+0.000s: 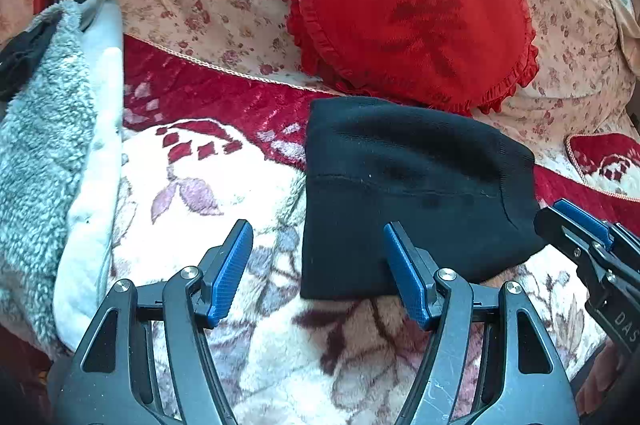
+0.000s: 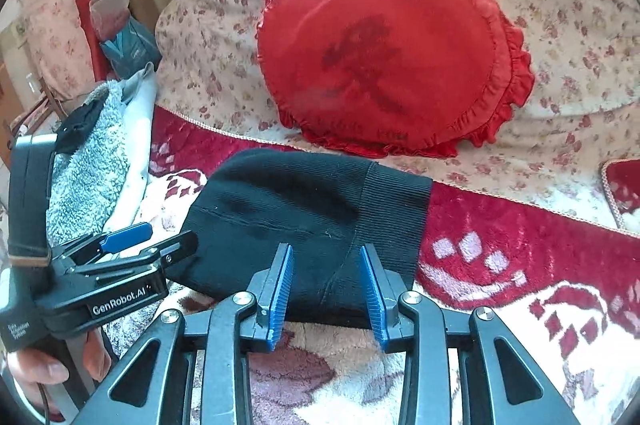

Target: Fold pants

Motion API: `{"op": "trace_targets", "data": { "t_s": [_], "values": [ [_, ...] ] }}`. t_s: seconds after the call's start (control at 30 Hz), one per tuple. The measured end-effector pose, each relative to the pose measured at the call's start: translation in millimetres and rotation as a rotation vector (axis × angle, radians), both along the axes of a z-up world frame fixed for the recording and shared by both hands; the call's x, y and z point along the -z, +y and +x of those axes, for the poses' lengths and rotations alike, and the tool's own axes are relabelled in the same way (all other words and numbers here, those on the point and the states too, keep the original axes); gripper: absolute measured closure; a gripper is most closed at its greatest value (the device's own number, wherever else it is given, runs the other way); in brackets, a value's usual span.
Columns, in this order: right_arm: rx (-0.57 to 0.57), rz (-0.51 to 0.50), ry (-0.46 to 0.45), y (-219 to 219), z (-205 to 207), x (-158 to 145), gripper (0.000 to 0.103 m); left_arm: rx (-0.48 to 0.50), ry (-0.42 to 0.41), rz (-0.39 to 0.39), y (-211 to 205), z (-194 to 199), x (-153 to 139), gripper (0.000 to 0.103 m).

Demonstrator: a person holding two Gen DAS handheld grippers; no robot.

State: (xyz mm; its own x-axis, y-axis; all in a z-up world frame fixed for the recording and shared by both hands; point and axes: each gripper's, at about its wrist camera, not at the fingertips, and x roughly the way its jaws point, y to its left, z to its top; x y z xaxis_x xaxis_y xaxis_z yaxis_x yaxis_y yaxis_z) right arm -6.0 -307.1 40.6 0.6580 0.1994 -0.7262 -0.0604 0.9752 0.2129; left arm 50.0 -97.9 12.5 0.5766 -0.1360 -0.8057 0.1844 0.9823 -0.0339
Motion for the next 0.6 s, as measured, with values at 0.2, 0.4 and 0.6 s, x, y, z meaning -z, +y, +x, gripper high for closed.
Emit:
{"op": "trace_targets", "data": {
  "t_s": [0.2, 0.4, 0.6],
  "values": [
    [0.014, 0.013, -0.002, 2.4, -10.6, -5.6, 0.068, -0.004, -0.031, 0.028, 4.2, -20.0, -5.8, 0.035],
    [0.001, 0.027, -0.008, 9.4, -21.2, -11.4, 0.067, -0.009, -0.056, 0.022, 10.5, -36.8, -13.3, 0.035],
    [-0.003, 0.042, 0.000, 13.9, -30.6, -12.6, 0.066, -0.010, -0.085, 0.026, 12.3, -49.8, -20.8, 0.035]
  ]
}}
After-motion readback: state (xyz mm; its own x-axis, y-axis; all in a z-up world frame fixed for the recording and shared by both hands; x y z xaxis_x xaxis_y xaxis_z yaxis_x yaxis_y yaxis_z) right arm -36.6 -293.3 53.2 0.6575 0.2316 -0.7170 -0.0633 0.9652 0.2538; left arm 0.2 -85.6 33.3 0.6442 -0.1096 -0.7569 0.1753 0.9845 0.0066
